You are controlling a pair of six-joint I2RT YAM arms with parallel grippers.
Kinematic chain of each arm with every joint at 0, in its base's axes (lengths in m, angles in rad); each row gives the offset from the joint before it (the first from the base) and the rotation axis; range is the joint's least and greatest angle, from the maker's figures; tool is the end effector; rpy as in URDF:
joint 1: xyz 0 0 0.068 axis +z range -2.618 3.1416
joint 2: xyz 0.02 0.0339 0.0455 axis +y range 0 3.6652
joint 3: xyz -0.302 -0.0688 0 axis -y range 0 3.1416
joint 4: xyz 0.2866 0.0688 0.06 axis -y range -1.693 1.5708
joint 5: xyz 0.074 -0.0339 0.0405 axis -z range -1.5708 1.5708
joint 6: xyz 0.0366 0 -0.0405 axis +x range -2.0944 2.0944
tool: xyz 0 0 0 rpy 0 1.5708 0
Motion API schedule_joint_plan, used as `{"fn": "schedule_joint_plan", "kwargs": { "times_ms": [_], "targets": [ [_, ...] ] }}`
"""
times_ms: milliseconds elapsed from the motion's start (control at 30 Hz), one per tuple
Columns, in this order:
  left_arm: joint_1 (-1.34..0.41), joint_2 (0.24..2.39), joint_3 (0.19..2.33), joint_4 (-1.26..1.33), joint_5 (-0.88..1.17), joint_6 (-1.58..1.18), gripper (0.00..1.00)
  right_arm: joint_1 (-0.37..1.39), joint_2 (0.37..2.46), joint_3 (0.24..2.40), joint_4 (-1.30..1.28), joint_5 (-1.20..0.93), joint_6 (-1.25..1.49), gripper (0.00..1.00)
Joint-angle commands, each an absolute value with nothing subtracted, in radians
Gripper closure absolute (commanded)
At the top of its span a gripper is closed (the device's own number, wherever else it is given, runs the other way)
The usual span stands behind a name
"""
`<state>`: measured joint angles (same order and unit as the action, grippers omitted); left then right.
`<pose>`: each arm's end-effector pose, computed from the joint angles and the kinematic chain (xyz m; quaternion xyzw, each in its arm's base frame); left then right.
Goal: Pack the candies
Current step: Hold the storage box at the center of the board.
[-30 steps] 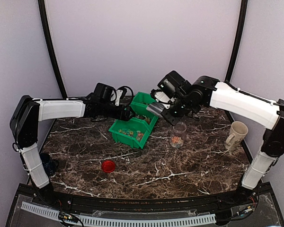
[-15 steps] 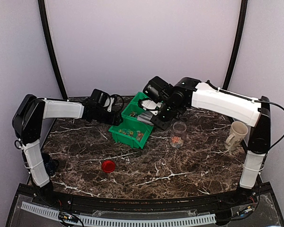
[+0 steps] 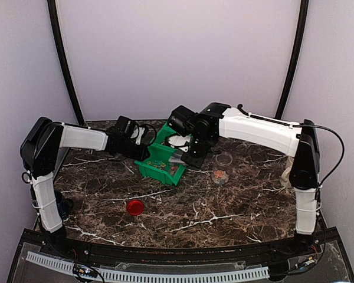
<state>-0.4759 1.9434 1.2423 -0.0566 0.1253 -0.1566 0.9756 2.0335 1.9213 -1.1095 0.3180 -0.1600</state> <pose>0.4137 -0.2184 0.1799 0.1702 0.9011 -0.1774 0.3572 0.2806 0.3940 0.3091 -0.4997 0.8346 -0.0751 0.2192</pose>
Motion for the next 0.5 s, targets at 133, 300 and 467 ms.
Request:
{"fn": "schedule_joint_plan", "kwargs": {
  "times_ms": [133,300,467],
  "targets": [
    [-0.470,1.914,1.202,-0.028,0.192,-0.167,1.00,0.986,2.086,2.001,-1.153,0.309,-0.188,1.00],
    [-0.470,1.880,1.174,0.010,0.214,-0.205,1.00,0.988,2.100,2.014,-1.167,0.325,-0.189,1.00],
    [-0.471,1.865,1.131,0.060,0.217,-0.250,1.00,0.992,2.097,2.010,-1.171,0.323,-0.188,1.00]
  ]
}}
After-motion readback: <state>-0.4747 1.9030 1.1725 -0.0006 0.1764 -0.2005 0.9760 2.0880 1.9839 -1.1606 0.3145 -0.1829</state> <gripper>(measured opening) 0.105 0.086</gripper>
